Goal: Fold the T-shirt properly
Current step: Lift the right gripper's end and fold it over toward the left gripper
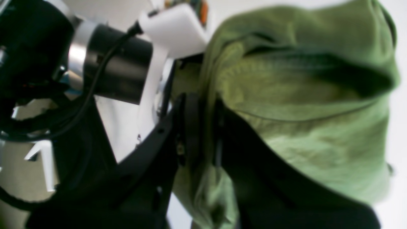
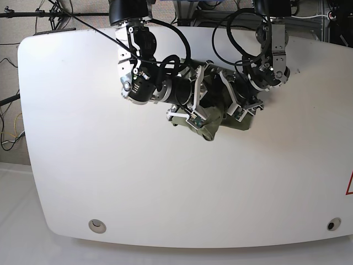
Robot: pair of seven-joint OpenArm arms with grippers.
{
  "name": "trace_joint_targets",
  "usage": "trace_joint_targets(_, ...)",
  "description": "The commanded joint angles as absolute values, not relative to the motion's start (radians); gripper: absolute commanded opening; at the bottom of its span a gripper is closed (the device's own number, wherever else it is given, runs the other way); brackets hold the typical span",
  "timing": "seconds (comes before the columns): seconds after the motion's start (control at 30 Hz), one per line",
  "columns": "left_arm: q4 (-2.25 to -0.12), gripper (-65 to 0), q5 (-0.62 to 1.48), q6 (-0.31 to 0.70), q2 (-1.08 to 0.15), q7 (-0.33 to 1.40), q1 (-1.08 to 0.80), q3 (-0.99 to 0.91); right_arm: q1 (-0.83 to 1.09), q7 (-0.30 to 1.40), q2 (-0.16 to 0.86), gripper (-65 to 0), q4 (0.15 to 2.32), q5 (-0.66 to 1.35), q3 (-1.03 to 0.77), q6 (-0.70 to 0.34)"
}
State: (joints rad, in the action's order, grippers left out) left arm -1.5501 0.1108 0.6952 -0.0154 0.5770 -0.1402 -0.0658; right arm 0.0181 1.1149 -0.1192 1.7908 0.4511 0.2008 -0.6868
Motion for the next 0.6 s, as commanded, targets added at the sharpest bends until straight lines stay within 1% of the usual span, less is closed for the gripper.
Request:
trace_joint_targets(0.0,-1.581,-18.9,0.113,0.698,0.001,0.593,-0.142,-0.064,-0.008,1.081,-0.12,-65.0,1.782,0.479,0.205,-0.693)
trace_joint_targets(0.3,-1.676,-18.9,0.113,0.698,0.022,0.595,-0.156,-0.064,-0.033,1.076,-0.119,-65.0,1.699,0.478,0.205,-0.693)
trace_joint_targets(0.57,-1.739,-18.9,0.114,0.698,0.028,0.595,-0.153,-0.064,-0.039,1.038,-0.09,-65.0,1.647,0.478,0.205,-0.693)
